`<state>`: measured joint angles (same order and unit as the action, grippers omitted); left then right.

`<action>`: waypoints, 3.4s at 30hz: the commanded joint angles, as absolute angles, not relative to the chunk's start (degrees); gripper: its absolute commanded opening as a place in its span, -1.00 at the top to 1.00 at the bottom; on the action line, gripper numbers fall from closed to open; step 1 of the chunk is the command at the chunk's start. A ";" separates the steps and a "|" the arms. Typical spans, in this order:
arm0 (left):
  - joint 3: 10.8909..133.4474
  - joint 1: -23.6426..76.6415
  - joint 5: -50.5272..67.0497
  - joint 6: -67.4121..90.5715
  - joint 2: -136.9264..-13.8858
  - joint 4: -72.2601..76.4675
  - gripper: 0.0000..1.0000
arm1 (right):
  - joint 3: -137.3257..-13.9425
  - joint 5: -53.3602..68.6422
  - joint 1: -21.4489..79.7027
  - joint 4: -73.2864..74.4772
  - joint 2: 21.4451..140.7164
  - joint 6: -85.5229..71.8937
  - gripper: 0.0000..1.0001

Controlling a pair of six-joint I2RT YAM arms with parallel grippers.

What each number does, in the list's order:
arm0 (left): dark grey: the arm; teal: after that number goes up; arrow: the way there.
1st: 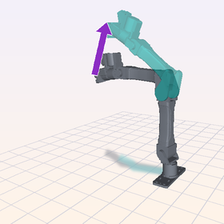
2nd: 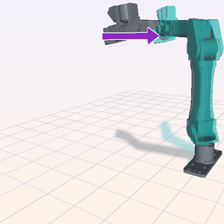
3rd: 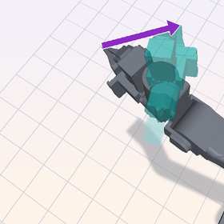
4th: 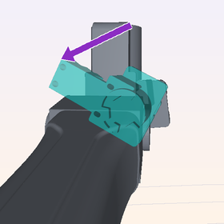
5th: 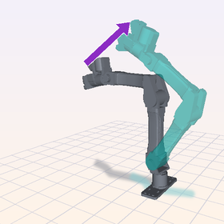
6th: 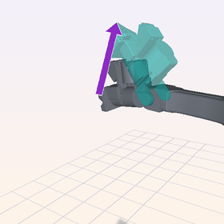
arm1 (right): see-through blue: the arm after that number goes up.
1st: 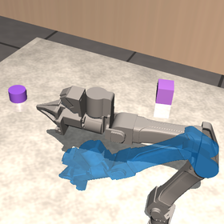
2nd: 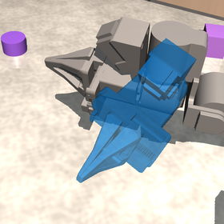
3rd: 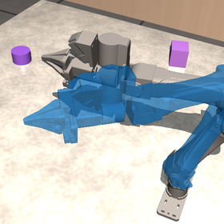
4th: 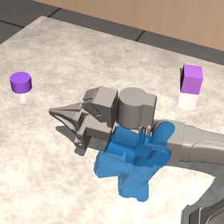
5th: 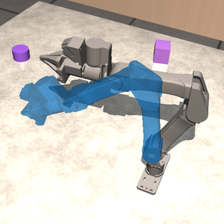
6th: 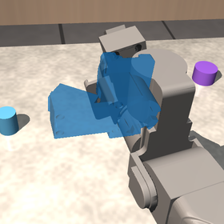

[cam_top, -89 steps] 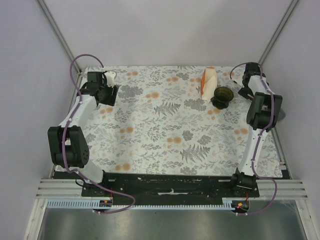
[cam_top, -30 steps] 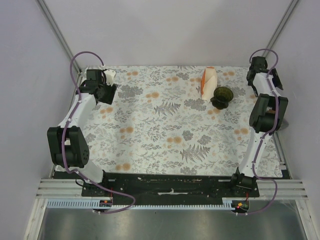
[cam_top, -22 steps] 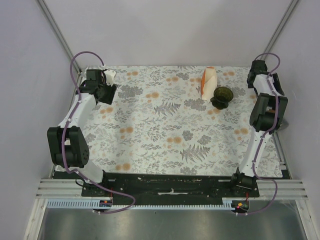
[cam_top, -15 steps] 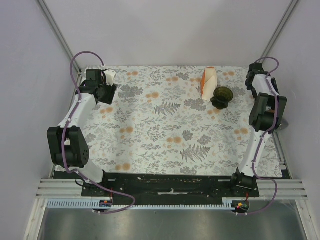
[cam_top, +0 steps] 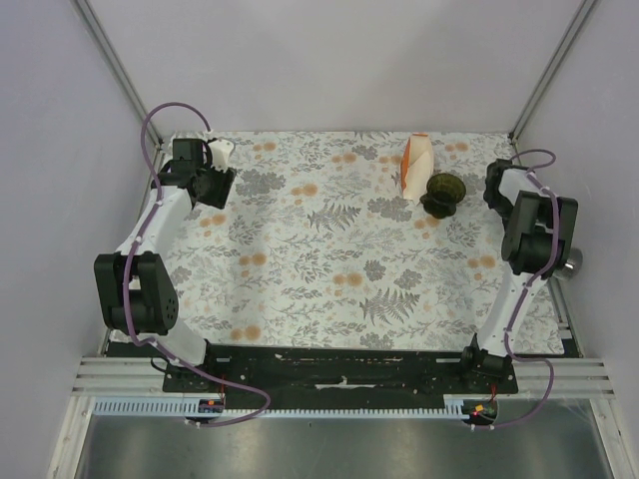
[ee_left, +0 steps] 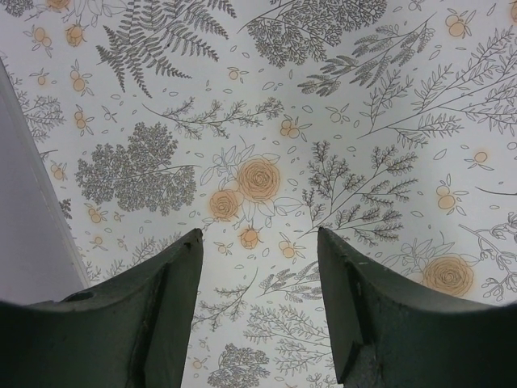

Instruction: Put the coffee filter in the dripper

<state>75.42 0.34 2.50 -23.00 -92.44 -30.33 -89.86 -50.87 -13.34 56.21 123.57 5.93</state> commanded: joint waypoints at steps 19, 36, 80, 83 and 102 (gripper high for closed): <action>75.06 0.09 8.87 -23.12 -85.26 -30.32 -0.29 | -88.76 -38.70 -6.78 62.05 98.54 2.46 1.00; 70.67 0.09 12.39 -20.04 -81.65 -30.94 -0.30 | -106.26 6.47 20.46 67.33 91.48 -2.55 1.00; 68.55 0.09 12.48 -18.99 -79.10 -32.78 -0.30 | -95.89 0.35 3.27 44.12 96.84 -10.90 -0.65; 68.47 0.17 12.66 -19.07 -78.84 -33.05 -0.31 | -97.21 1.84 -2.97 44.56 102.46 -11.25 -0.65; 68.38 0.09 11.43 -19.07 -78.31 -33.58 -0.30 | -94.31 13.54 -11.87 37.53 114.80 -15.56 1.00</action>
<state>68.34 0.34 11.07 -20.38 -80.05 -34.13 -96.60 12.27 -11.51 39.83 118.52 -15.05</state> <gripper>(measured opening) 0.653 0.041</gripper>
